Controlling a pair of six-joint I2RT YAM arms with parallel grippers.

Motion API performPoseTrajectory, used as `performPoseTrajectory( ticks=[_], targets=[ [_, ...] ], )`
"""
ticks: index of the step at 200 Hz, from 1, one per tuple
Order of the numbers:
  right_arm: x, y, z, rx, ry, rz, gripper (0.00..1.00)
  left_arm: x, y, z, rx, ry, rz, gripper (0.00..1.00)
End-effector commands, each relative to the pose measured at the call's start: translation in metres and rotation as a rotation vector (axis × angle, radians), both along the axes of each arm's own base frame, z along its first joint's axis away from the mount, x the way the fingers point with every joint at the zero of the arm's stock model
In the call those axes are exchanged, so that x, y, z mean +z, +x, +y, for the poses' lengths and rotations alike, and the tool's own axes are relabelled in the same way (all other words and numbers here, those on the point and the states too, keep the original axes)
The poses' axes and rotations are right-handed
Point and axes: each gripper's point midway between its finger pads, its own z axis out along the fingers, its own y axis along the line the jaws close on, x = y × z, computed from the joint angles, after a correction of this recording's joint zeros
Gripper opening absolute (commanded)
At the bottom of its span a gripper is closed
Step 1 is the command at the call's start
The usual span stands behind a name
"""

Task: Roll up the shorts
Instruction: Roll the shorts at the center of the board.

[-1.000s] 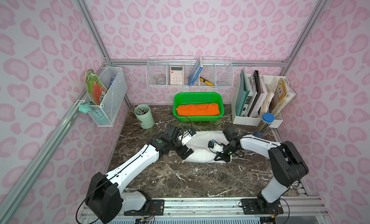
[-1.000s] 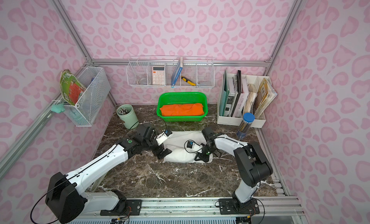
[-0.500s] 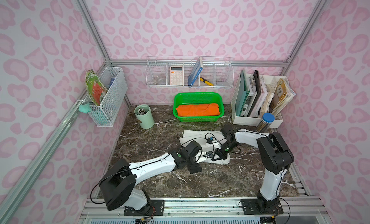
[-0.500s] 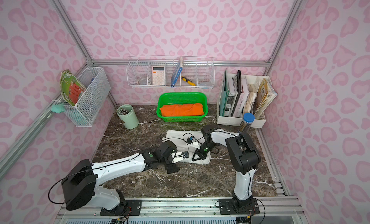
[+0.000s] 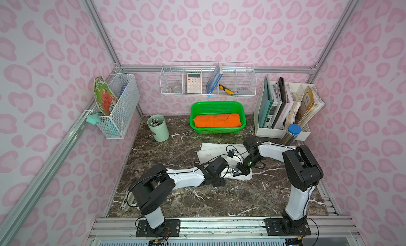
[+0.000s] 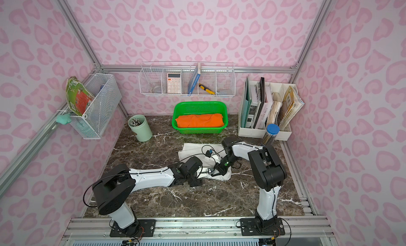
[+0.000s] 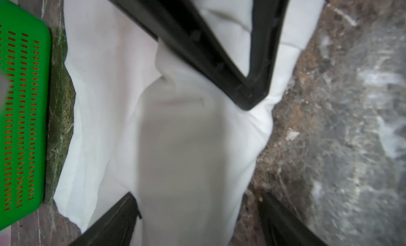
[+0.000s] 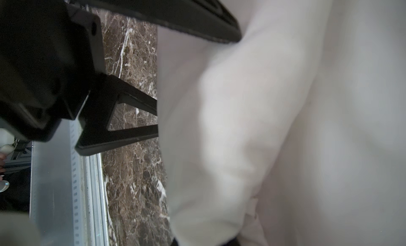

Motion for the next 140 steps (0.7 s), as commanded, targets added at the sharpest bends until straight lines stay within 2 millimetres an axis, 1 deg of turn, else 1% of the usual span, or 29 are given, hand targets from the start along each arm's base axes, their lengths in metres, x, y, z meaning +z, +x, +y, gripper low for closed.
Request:
performPoseTrajectory(
  ticks=[1, 5, 11, 17, 28, 36, 47, 57, 72, 77, 84, 91, 94, 96, 97, 98, 102, 103, 108, 130, 140],
  targets=[
    [-0.011, 0.009, -0.011, 0.006, -0.076, -0.081, 0.0, -0.018, -0.008, 0.009, 0.01, 0.034, 0.077, 0.69],
    [-0.011, 0.009, -0.012, 0.006, -0.075, -0.082, 0.0, -0.02, -0.008, 0.009, 0.012, 0.036, 0.082, 0.64],
    [-0.01, 0.01, -0.011, 0.005, -0.072, -0.089, 0.0, -0.023, -0.009, 0.011, 0.017, 0.039, 0.094, 0.53],
    [-0.009, 0.011, -0.012, 0.001, -0.073, -0.096, 0.0, -0.023, -0.009, 0.011, 0.02, 0.036, 0.102, 0.46],
    [-0.009, 0.013, -0.012, -0.005, -0.074, -0.109, 0.0, -0.025, -0.011, 0.012, 0.025, 0.036, 0.123, 0.35],
    [-0.009, 0.014, -0.013, -0.013, -0.077, -0.119, 0.0, -0.026, -0.011, 0.013, 0.03, 0.038, 0.135, 0.29],
    [-0.008, 0.016, -0.013, -0.022, -0.071, -0.133, 0.0, -0.027, -0.012, 0.013, 0.034, 0.042, 0.152, 0.24],
    [-0.005, 0.02, -0.015, -0.038, -0.068, -0.152, 0.0, -0.028, -0.013, 0.014, 0.038, 0.047, 0.164, 0.2],
    [-0.001, 0.027, -0.018, -0.07, -0.061, -0.179, 0.01, -0.028, -0.014, 0.014, 0.047, 0.045, 0.173, 0.19],
    [0.002, 0.028, -0.018, -0.074, -0.047, -0.184, 0.1, -0.027, -0.014, 0.014, 0.049, 0.043, 0.173, 0.19],
    [0.006, 0.032, -0.02, -0.088, -0.029, -0.193, 0.25, -0.026, -0.014, 0.014, 0.051, 0.041, 0.174, 0.19],
    [0.01, 0.035, -0.021, -0.1, -0.012, -0.207, 0.54, -0.026, -0.014, 0.015, 0.054, 0.041, 0.178, 0.19],
    [0.012, 0.036, -0.021, -0.104, -0.008, -0.217, 0.63, -0.026, -0.015, 0.015, 0.053, 0.044, 0.18, 0.19],
    [0.013, 0.036, -0.022, -0.107, -0.007, -0.221, 0.67, -0.025, -0.015, 0.015, 0.054, 0.043, 0.18, 0.18],
    [0.013, 0.037, -0.022, -0.108, -0.007, -0.225, 0.71, -0.025, -0.015, 0.015, 0.056, 0.042, 0.18, 0.18],
    [0.013, 0.037, -0.022, -0.108, -0.005, -0.228, 0.73, -0.025, -0.015, 0.015, 0.056, 0.042, 0.179, 0.18],
    [0.015, 0.038, -0.023, -0.111, -0.004, -0.243, 0.93, -0.024, -0.015, 0.015, 0.058, 0.042, 0.18, 0.18],
    [0.015, 0.038, -0.023, -0.111, -0.003, -0.246, 0.96, -0.024, -0.014, 0.016, 0.059, 0.043, 0.179, 0.18],
    [0.017, 0.039, -0.023, -0.111, -0.003, -0.262, 0.98, -0.024, -0.015, 0.016, 0.06, 0.047, 0.182, 0.18],
    [0.024, 0.045, -0.028, -0.131, -0.013, -0.327, 0.99, -0.022, -0.015, 0.018, 0.07, 0.045, 0.184, 0.17],
    [0.028, 0.05, -0.033, -0.151, -0.025, -0.367, 0.98, -0.021, -0.016, 0.018, 0.07, 0.046, 0.19, 0.16]
  ],
)
